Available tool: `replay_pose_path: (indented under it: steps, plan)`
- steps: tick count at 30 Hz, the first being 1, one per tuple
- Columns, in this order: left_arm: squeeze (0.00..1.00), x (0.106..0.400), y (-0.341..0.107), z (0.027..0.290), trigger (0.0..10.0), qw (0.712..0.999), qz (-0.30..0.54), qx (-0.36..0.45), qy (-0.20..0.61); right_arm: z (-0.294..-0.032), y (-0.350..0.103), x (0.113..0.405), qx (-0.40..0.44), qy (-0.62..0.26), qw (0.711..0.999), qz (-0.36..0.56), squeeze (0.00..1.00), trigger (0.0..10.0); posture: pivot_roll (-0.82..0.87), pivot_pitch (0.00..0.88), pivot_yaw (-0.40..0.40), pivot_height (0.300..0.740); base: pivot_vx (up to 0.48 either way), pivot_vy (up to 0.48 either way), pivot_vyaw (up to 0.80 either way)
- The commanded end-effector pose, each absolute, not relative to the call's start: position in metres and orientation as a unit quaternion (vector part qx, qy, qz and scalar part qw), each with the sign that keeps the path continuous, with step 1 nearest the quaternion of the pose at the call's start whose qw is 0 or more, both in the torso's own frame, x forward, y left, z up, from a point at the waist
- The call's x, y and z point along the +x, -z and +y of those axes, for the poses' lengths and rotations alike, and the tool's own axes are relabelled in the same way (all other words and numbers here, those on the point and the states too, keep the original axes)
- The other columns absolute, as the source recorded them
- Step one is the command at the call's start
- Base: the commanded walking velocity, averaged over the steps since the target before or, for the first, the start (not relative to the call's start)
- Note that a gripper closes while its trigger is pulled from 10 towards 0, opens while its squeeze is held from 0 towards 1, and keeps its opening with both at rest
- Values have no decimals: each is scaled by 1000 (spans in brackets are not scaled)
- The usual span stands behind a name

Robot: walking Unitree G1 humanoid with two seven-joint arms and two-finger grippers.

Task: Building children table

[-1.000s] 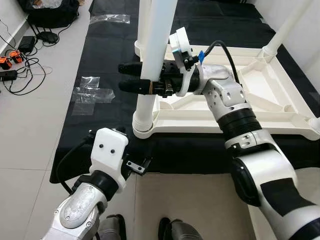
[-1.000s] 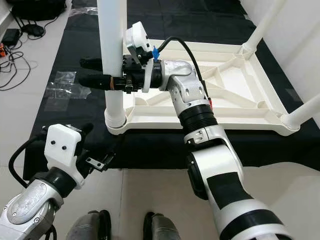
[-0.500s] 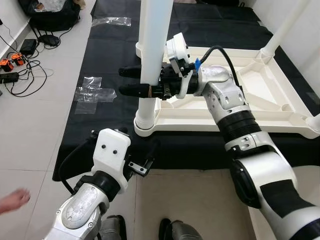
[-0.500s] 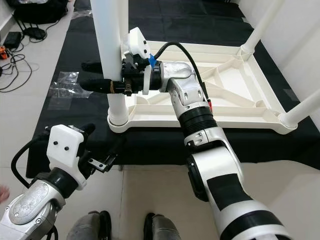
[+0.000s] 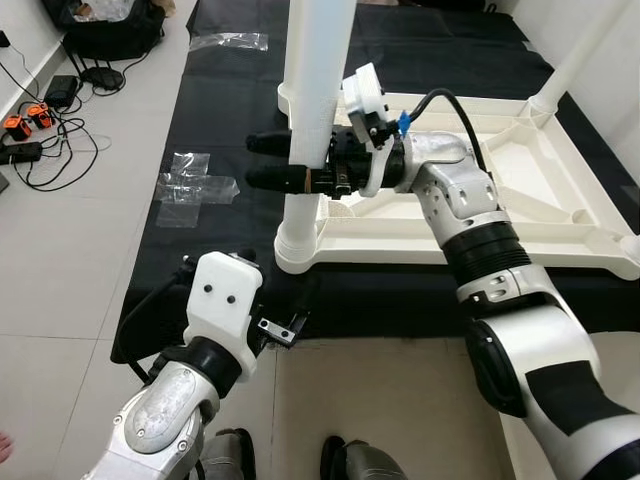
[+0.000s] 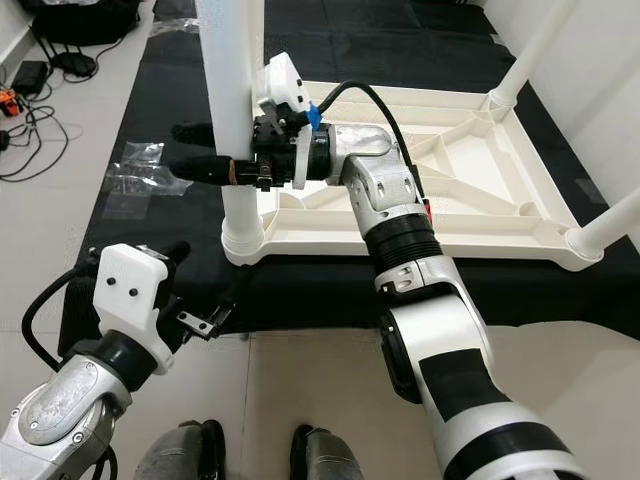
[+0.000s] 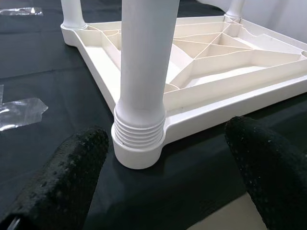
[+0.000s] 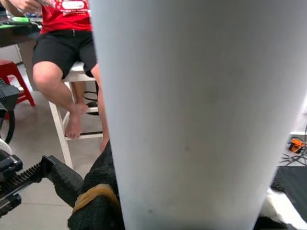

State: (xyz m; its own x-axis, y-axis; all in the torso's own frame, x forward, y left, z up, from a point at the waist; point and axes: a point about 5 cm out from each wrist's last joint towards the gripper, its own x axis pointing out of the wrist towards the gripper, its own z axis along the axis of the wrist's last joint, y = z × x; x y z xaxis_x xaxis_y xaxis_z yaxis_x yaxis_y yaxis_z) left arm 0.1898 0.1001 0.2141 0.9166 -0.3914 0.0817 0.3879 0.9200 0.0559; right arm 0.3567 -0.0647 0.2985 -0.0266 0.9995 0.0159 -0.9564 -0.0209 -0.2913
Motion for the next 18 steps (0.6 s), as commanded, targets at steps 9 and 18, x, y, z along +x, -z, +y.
replay_pose_path:
  steps: [9, 18]
  plan:
    - [0, 185, -215, 98, 10000, 979, -46, 20, 197, -56, -266, 368, -53, -645, 760, -56, 0, 10000, 63, 262, -112, 740, 0, 0, 0]
    - [0, 188, -220, 101, 10000, 981, -58, 24, 182, -57, -253, 365, -35, -588, 806, -55, 0, 10000, 67, 256, -111, 740, 0, 0, 0]
